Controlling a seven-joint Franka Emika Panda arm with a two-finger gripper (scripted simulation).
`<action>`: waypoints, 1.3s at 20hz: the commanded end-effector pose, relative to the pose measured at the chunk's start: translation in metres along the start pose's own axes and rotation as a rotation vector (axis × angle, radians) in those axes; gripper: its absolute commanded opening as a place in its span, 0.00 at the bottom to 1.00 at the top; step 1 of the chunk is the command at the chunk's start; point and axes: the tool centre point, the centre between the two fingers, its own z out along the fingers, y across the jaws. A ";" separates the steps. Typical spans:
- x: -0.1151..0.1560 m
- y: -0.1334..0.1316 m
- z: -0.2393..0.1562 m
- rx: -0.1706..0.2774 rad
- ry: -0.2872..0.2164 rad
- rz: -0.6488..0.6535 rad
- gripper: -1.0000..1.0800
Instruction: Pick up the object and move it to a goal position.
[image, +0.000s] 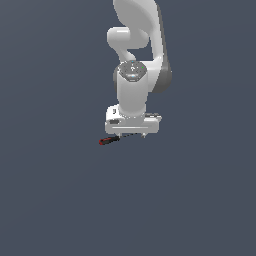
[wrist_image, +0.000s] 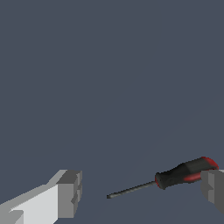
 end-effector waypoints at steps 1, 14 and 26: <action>0.000 0.000 0.000 0.000 0.000 0.000 0.96; -0.004 0.005 -0.005 0.023 -0.006 0.030 0.96; -0.012 0.012 0.011 0.024 -0.007 0.179 0.96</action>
